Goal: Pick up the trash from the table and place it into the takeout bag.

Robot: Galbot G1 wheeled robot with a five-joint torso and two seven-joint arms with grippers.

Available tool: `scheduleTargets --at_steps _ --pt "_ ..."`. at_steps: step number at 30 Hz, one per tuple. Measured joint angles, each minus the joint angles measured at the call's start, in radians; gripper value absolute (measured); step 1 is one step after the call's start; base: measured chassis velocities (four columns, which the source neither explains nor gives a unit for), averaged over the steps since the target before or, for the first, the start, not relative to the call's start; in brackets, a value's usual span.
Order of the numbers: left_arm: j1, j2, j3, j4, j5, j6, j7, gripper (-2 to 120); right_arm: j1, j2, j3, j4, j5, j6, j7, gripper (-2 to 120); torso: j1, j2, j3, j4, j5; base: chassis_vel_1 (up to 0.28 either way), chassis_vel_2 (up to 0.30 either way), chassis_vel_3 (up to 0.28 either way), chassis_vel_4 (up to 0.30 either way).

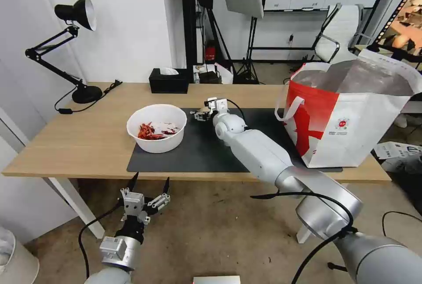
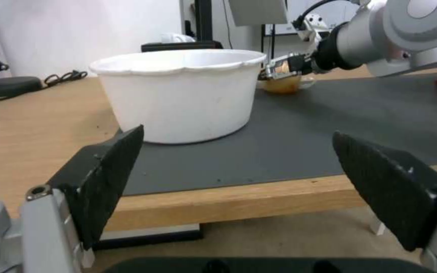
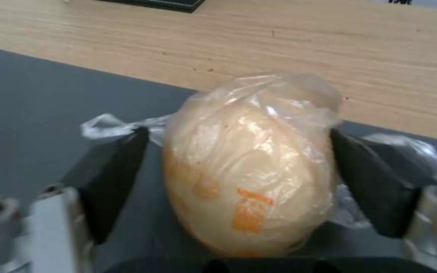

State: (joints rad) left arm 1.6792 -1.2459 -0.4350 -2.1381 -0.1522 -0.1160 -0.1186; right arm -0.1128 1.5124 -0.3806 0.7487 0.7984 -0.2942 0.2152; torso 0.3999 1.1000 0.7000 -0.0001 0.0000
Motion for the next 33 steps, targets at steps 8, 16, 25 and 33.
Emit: scheduleTargets --at_steps 8,16,25,33 --pt "0.007 -0.004 -0.002 -0.005 0.001 -0.003 0.000 100 -0.007 -0.012 -0.003 0.023 0.010 -0.021 0.019 58 0.000 0.000 0.000 0.0000 0.0000 0.000 0.000 0.000 0.000" --pt "0.009 -0.007 -0.002 -0.007 0.004 -0.007 0.000 100 -0.014 -0.036 -0.006 0.066 0.063 -0.047 0.048 32 0.000 0.000 0.000 0.0001 0.0000 0.000 0.000 0.000 0.000" --pt "0.011 -0.002 -0.004 -0.017 0.004 -0.008 -0.001 100 -0.051 -0.197 -0.030 0.377 0.126 -0.044 0.204 7 0.000 0.000 0.000 0.0000 0.0002 0.000 0.000 0.000 0.000" --pt "0.016 0.000 -0.001 -0.037 0.004 -0.009 -0.004 100 -0.141 -0.391 0.056 0.802 0.001 0.032 0.378 6 0.000 0.000 0.000 0.0000 0.0002 0.000 0.000 0.000 0.000"
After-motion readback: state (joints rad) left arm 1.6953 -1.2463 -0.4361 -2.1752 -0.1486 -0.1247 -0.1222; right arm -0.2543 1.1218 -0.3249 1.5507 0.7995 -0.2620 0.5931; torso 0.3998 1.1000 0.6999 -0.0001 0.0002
